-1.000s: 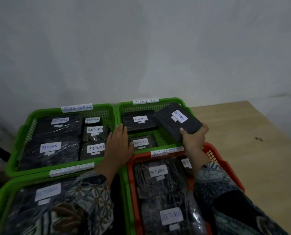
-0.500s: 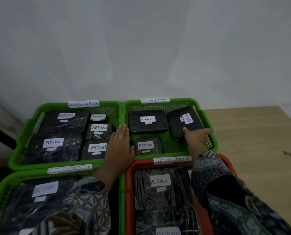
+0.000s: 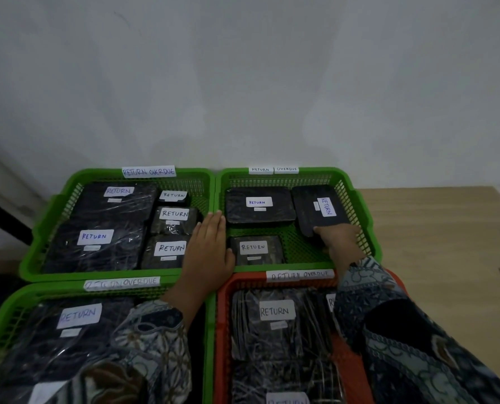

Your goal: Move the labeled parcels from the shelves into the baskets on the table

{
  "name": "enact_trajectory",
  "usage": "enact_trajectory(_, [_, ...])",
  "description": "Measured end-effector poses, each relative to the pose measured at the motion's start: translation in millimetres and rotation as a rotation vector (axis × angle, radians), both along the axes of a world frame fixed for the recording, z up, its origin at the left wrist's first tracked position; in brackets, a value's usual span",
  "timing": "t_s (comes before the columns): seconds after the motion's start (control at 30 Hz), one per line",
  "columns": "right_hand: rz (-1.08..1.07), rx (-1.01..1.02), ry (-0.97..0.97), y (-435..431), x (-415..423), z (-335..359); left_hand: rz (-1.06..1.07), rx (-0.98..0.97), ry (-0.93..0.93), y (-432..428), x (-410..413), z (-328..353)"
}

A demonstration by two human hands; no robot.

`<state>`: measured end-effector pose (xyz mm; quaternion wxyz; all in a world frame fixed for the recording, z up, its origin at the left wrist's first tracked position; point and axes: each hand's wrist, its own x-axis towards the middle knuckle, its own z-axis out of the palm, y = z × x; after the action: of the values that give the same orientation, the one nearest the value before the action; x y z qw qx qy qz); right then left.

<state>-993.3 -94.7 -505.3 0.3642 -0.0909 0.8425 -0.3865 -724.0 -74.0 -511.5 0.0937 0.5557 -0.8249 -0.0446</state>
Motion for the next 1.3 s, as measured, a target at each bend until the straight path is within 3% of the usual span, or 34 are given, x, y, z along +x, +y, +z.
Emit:
enact_trajectory(0.17, [0.096,-0.061,-0.067,6.2,-3.4,6.2,-0.012,0.011,-0.012,-1.4,0.6,-1.1])
enact_trajectory(0.37, [0.224,-0.045,0.022,19.0,10.1,28.3,-0.033,0.056,0.033,-1.5,4.7,4.4])
enact_trajectory(0.53, [0.558,0.1,0.434,58.9,48.6,48.6,-0.016,0.064,0.07,8.8,15.9,18.0])
enact_trajectory(0.63, [0.718,0.018,0.693,85.5,84.2,48.2,-0.017,0.049,0.064,20.9,31.4,23.5])
enact_trajectory(0.83, [0.864,-0.051,0.889,129.5,164.9,48.7,-0.058,0.037,0.06,58.5,80.7,32.4])
enact_trajectory(1.3, [1.161,-0.239,0.97,226.9,394.0,53.0,0.049,0.027,0.059,180.9,282.8,45.2])
